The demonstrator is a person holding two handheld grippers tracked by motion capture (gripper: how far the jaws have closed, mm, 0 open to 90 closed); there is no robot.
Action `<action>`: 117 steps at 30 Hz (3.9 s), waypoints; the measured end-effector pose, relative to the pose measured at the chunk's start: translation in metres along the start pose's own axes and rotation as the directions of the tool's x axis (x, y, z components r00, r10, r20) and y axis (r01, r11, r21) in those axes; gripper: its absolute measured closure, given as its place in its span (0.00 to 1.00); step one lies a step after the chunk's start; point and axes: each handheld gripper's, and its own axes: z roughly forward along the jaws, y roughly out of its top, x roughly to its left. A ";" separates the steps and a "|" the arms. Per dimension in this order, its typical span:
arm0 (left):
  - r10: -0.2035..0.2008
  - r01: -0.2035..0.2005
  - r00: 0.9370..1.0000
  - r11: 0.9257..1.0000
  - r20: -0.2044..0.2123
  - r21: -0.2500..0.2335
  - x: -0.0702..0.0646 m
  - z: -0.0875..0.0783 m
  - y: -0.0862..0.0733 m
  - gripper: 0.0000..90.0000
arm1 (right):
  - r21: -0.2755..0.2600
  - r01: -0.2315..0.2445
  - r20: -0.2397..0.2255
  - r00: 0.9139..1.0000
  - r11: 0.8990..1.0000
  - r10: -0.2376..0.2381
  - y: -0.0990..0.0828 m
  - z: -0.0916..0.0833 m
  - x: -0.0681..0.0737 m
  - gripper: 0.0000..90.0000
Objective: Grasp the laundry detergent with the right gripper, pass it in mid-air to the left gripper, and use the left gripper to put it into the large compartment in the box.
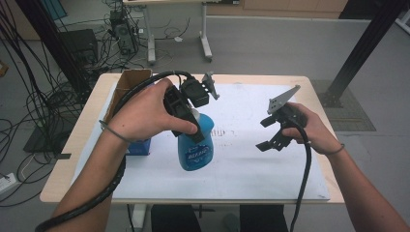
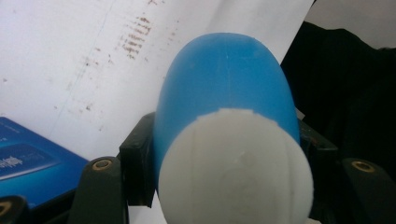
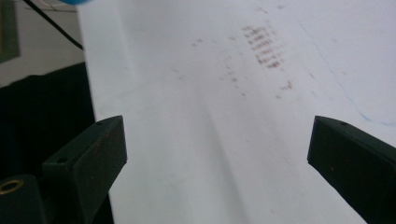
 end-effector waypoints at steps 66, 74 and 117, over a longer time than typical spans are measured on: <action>-0.578 0.567 0.791 0.815 -0.198 -0.115 0.135 -0.137 -0.022 0.42 | 0.273 -0.198 0.238 0.962 0.942 0.133 0.002 0.014 -0.062 0.07; -0.663 0.653 0.710 0.746 -0.237 -0.129 0.156 -0.137 -0.037 0.42 | 0.276 -0.197 0.239 0.962 0.941 0.131 0.001 0.015 -0.063 0.07; -0.804 0.806 0.531 0.577 -0.267 -0.136 0.198 -0.039 -0.097 0.42 | 0.271 -0.197 0.221 0.965 0.942 0.138 0.003 0.024 -0.062 0.07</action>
